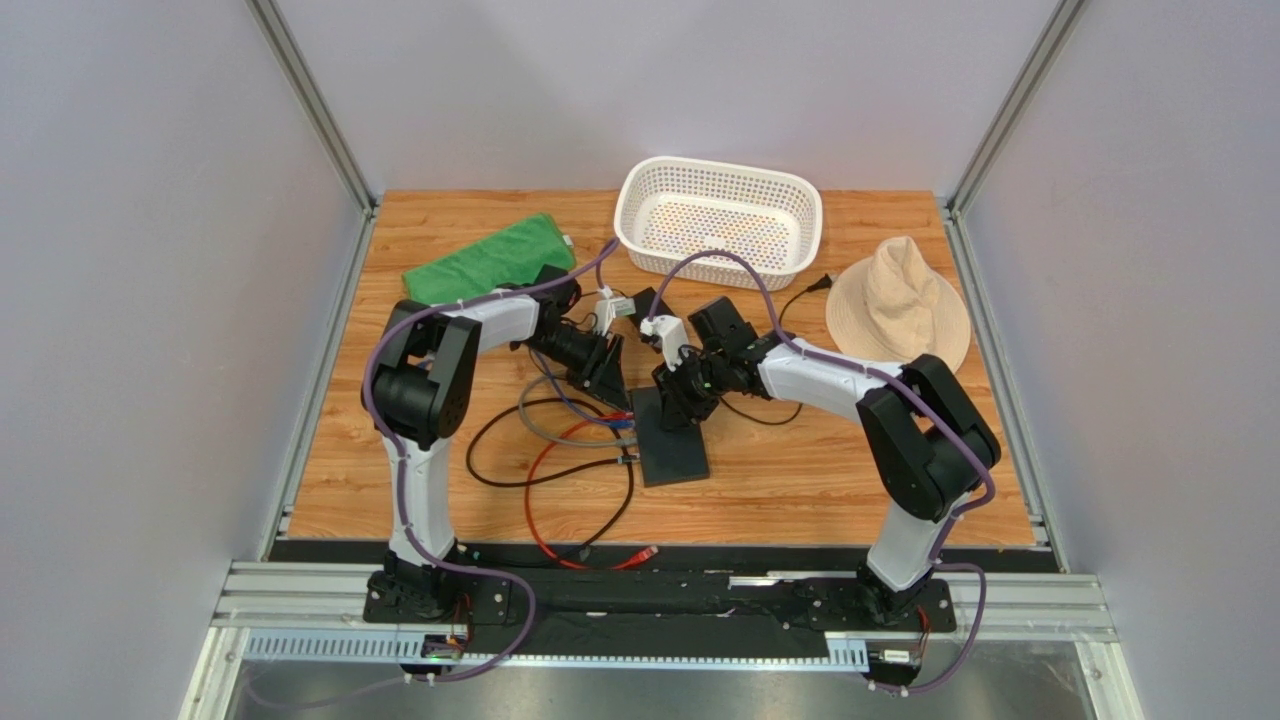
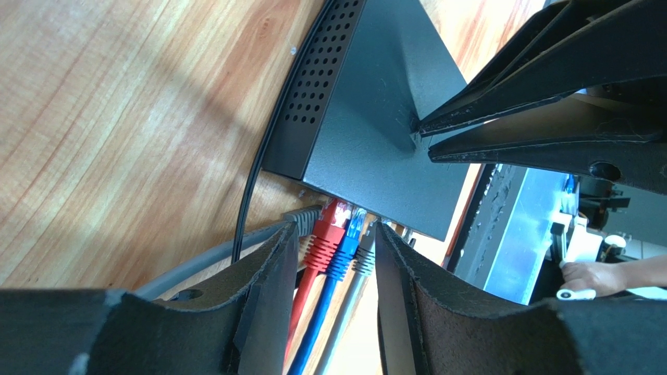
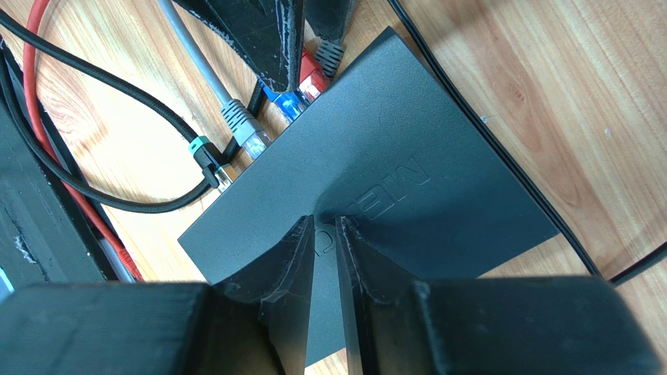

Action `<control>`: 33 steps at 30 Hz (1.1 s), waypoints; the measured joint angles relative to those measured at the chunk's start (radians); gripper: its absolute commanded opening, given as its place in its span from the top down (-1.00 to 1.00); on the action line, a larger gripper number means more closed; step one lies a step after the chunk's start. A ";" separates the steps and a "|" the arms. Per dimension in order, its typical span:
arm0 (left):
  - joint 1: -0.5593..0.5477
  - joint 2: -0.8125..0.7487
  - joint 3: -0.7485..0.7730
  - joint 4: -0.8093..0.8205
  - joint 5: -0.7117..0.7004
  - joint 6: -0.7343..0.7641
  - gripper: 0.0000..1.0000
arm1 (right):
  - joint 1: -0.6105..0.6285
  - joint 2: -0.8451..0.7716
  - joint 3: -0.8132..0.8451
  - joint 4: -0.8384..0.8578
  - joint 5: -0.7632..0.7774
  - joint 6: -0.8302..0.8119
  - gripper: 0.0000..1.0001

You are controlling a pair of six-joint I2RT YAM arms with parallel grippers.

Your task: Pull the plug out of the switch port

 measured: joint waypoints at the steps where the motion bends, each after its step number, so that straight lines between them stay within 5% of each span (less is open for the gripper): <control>1: -0.001 0.000 0.000 0.002 0.003 0.002 0.02 | 0.000 0.000 0.000 0.000 0.000 0.000 0.51; 15: -0.013 0.050 0.035 -0.014 0.049 0.010 0.15 | 0.000 -0.014 -0.017 0.010 0.008 -0.002 0.51; 33: -0.066 0.121 0.106 -0.067 0.067 0.004 0.03 | -0.008 -0.018 -0.020 -0.003 0.004 0.000 0.52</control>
